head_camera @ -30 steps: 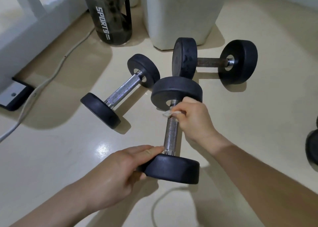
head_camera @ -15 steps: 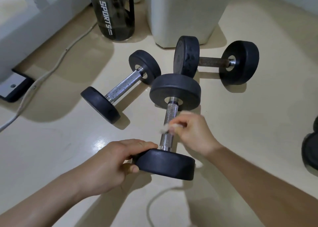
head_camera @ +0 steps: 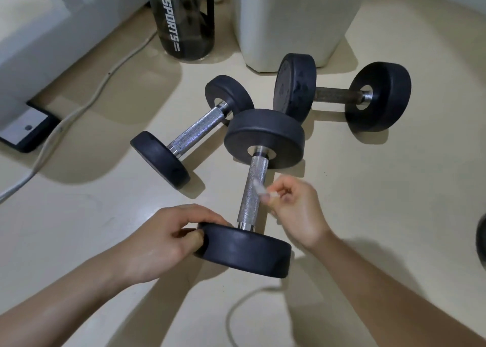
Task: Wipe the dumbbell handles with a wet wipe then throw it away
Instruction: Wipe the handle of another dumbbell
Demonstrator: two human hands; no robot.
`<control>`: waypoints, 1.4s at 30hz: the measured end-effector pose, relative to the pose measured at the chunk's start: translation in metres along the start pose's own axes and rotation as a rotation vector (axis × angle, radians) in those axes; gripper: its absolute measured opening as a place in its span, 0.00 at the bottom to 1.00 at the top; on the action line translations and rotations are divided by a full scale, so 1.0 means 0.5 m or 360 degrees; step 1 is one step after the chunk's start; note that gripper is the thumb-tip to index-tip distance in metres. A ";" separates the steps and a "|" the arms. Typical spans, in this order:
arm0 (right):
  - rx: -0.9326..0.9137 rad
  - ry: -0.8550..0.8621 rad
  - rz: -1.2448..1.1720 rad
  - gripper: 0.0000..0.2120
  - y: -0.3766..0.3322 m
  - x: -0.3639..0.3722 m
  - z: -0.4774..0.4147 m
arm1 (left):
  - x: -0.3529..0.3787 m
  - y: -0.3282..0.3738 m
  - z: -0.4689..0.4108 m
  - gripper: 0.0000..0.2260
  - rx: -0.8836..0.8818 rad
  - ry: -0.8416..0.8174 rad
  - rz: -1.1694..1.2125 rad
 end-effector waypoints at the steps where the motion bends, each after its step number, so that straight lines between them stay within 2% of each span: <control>1: 0.0027 -0.0111 -0.0029 0.16 0.007 0.013 0.023 | -0.003 -0.006 0.002 0.22 -0.0042 0.0053 0.0041; 3: -0.0026 -0.0173 -0.0025 0.09 0.002 0.021 0.017 | -0.008 -0.015 0.002 0.22 -0.0097 0.0123 0.0018; 4: -0.0043 -0.0073 -0.0044 0.06 -0.011 0.017 -0.009 | -0.009 -0.016 0.001 0.23 -0.0107 0.0130 -0.0020; 7: -0.0049 0.0167 -0.0042 0.10 -0.045 0.017 -0.057 | -0.018 -0.024 0.001 0.26 -0.0117 0.0197 -0.0156; 9: -0.0073 0.0008 0.0019 0.14 -0.036 0.039 -0.018 | -0.030 -0.029 0.001 0.25 -0.0095 0.0250 -0.0268; 11: -0.0037 -0.0229 0.0041 0.13 -0.031 0.053 0.021 | -0.040 -0.035 0.000 0.26 -0.0100 0.0302 -0.0331; 12: -0.0053 -0.0220 0.0020 0.13 -0.041 0.050 0.017 | -0.042 -0.037 -0.001 0.26 -0.0106 0.0306 -0.0340; 14: -0.0126 0.0052 -0.0048 0.15 -0.078 0.033 -0.029 | -0.043 -0.035 -0.003 0.26 -0.0082 0.0293 -0.0357; 16: -0.0217 0.0227 0.0043 0.11 -0.112 0.036 -0.049 | -0.039 -0.030 0.000 0.26 -0.0065 0.0274 -0.0380; 18: -0.0374 0.0110 0.0240 0.04 -0.110 0.059 -0.016 | -0.036 -0.023 -0.002 0.25 -0.0050 0.0224 -0.0411; 21: -0.0382 -0.0270 0.0470 0.02 -0.103 0.069 0.033 | -0.028 -0.013 -0.009 0.24 -0.0039 0.0166 -0.0527; 22: -0.0427 -0.0264 0.0507 0.03 -0.119 0.060 0.020 | -0.026 -0.009 -0.012 0.24 -0.0019 0.0146 -0.0570; 25: -0.0636 0.0233 0.0782 0.06 -0.167 0.030 -0.033 | -0.016 0.005 -0.015 0.24 0.0021 0.0075 -0.0740; 26: -0.0664 0.0306 0.0919 0.06 -0.166 0.032 -0.034 | -0.010 0.010 -0.016 0.24 0.0035 0.0034 -0.0794; 27: -0.0689 0.0287 0.1032 0.07 -0.155 0.041 -0.022 | -0.004 0.017 -0.018 0.25 0.0071 -0.0016 -0.0859; 30: -0.0619 -0.0112 0.1158 0.07 -0.126 0.060 0.032 | 0.015 0.037 -0.026 0.25 0.0160 -0.0123 -0.1098; 31: -0.0590 -0.0155 0.1157 0.07 -0.133 0.050 0.030 | 0.023 0.043 -0.031 0.25 0.0177 -0.0152 -0.1184; 34: -0.0562 0.0090 0.1101 0.09 -0.164 0.010 -0.014 | 0.040 0.059 -0.048 0.24 0.0223 -0.0270 -0.1335; 35: -0.0553 0.0100 0.1146 0.09 -0.163 0.007 -0.019 | 0.038 0.062 -0.054 0.24 0.0197 -0.0288 -0.1304; 37: -0.0543 -0.0079 0.1196 0.09 -0.142 0.014 -0.003 | 0.026 0.061 -0.076 0.21 0.0138 -0.0226 -0.1158; 39: -0.0390 -0.0284 0.0918 0.08 -0.112 0.007 0.023 | 0.018 0.050 -0.114 0.12 0.0167 -0.0024 -0.1026; 42: 0.0080 -0.0301 -0.0143 0.14 -0.078 -0.034 0.042 | 0.052 0.027 -0.183 0.09 0.0177 0.0068 -0.0665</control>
Point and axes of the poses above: each hand's wrist, its own z-axis away from the middle knuckle, its own x-axis out of the palm, y = z × x, the point moved 4 cm from there along -z, towards the middle knuckle, and after that the axes turned 9 degrees about x, right-handed, at the moved point
